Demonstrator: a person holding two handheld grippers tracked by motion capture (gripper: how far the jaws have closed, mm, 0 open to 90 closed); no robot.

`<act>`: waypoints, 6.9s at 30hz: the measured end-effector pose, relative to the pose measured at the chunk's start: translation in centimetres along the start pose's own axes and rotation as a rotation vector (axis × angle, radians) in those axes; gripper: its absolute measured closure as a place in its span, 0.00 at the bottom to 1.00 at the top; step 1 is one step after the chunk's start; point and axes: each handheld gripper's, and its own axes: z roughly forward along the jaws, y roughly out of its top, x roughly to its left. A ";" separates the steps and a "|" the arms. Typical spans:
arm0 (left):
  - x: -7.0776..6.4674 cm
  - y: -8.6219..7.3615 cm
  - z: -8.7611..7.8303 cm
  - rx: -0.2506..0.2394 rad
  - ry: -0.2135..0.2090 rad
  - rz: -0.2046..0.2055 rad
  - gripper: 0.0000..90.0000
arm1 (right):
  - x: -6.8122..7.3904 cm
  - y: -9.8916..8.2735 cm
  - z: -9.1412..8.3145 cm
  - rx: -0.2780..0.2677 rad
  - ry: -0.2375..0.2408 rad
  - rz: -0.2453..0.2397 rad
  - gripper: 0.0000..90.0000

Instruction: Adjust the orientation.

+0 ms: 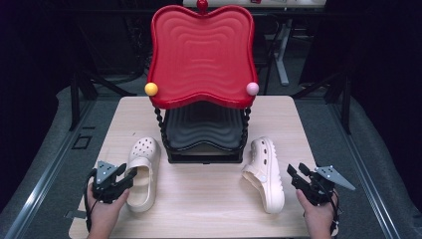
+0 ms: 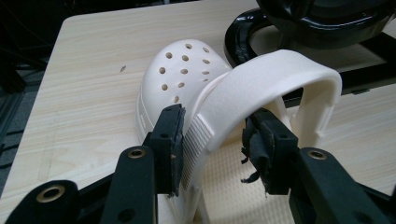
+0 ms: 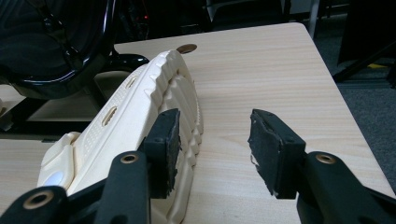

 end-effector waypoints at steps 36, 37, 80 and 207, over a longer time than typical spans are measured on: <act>2.3 1.2 1.6 -0.026 0.010 -0.074 0.79 | -0.6 -0.3 0.6 0.030 0.015 0.046 0.57; 2.3 1.2 1.7 -0.035 0.002 -0.081 0.80 | -0.6 -0.3 0.6 0.030 0.015 0.047 0.57; 0.5 -0.1 2.1 0.073 0.037 0.092 0.83 | 0.1 0.3 -0.2 -0.012 -0.003 -0.018 0.65; 0.2 -1.4 0.9 0.061 -0.056 0.000 0.59 | 3.3 0.3 2.3 0.217 -0.081 -0.243 0.83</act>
